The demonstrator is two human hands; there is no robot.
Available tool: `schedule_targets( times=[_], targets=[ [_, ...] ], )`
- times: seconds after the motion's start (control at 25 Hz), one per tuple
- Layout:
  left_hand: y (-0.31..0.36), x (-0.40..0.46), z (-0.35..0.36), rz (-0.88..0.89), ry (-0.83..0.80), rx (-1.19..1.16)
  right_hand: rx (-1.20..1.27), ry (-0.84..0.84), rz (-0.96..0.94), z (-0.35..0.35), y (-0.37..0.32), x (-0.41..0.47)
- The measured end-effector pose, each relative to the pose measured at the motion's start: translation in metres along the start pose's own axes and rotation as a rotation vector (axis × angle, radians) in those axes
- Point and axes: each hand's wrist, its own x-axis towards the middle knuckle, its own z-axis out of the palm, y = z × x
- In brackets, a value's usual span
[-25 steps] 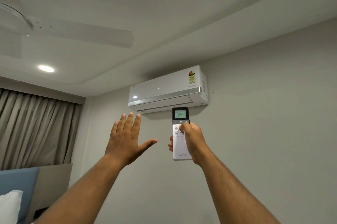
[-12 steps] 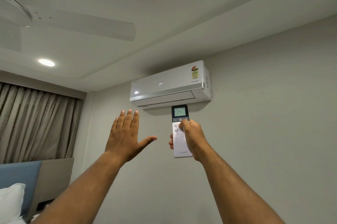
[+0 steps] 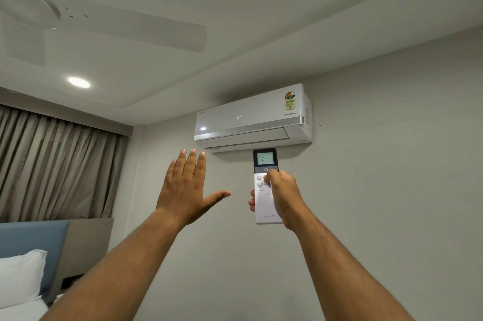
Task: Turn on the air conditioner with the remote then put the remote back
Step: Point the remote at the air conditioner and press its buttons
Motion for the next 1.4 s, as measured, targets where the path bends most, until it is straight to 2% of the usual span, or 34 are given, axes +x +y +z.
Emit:
schedule_targets(
  times=[1.4],
  targets=[
    [-0.001,-0.003,0.007,0.008,0.001,0.003,0.020,0.019,0.003,0.002,0.010,-0.003]
  ],
)
